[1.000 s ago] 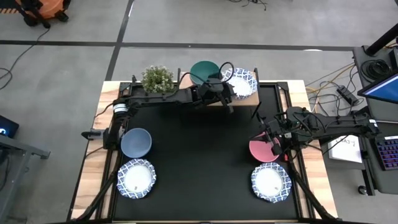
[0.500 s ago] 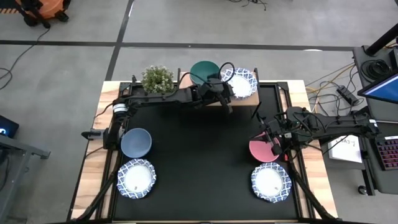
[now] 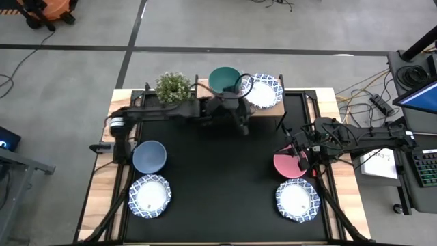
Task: Place and stack bowls onto a shelf
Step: Stack the blue bowl on top of the green bowl on the shelf
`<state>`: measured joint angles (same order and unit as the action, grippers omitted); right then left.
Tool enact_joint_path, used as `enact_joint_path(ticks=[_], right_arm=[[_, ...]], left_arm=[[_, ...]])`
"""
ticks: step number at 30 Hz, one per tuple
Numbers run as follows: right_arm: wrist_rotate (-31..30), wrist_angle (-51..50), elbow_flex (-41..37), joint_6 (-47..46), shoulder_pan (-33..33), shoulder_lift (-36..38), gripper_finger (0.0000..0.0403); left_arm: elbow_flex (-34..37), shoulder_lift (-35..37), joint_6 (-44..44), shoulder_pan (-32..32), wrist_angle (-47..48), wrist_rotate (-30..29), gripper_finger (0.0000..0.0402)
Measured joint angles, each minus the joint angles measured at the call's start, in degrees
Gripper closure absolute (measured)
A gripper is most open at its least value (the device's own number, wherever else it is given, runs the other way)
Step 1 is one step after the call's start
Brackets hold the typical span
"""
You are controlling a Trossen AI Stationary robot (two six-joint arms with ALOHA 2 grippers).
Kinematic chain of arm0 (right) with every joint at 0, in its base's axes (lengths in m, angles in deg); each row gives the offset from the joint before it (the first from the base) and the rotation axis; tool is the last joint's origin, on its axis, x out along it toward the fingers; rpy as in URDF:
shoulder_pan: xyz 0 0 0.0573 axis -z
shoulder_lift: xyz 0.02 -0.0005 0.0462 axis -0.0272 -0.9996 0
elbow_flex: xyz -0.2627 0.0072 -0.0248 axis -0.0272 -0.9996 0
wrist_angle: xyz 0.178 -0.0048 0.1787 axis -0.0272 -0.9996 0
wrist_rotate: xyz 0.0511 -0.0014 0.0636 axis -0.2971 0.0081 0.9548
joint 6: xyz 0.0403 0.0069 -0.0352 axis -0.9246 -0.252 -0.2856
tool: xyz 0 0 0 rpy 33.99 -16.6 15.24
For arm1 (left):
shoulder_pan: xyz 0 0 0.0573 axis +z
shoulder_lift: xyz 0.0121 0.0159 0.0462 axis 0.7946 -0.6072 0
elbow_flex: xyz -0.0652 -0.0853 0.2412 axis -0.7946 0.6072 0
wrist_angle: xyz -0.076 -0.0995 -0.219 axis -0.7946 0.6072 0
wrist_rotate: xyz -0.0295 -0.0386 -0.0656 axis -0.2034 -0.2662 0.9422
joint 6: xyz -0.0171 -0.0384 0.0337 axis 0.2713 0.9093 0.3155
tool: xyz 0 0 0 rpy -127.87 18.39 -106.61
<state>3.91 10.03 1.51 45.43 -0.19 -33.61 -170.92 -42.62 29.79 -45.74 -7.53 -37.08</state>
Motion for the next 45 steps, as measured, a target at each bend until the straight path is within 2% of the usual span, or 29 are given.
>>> enact_joint_path(ticks=[3, 9, 15, 18, 28, 37, 45], right_arm=[[0.0, 0.0, 0.0, -0.1, 0.0, 0.0, 0.0394], [0.0, 0.0, 0.0, -0.5, 0.0, 0.0, 0.0394], [0.0, 1.5, 0.0, -0.5, 0.0, 0.0, 0.0394], [0.0, 1.7, 0.0, -0.6, 0.0, 0.0, 0.0394], [-0.1, 1.7, 0.0, -0.7, 0.0, -0.1, 0.0394], [-0.5, 1.7, 0.0, -0.5, 0.0, -0.1, 0.0394], [-0.5, 1.8, 0.0, -0.5, 0.0, -0.1, 0.0394]], left_arm=[[-0.1, 4.5, 4.9, -2.7, 10.8, 0.0, 0.0284], [0.7, 10.1, 21.6, -10.1, 34.9, 0.0, 0.0284], [6.1, 11.6, 31.4, -18.7, 45.8, 0.6, 0.0284], [9.2, 12.3, 38.2, -22.6, 50.4, 5.5, 0.0284], [21.8, 17.8, 66.5, -32.4, 52.9, 15.2, 0.0284], [34.5, 25.6, 90.6, -34.4, 55.1, 15.9, 0.0283], [44.1, 28.8, 97.1, -32.8, 54.9, 14.5, 0.0263]])
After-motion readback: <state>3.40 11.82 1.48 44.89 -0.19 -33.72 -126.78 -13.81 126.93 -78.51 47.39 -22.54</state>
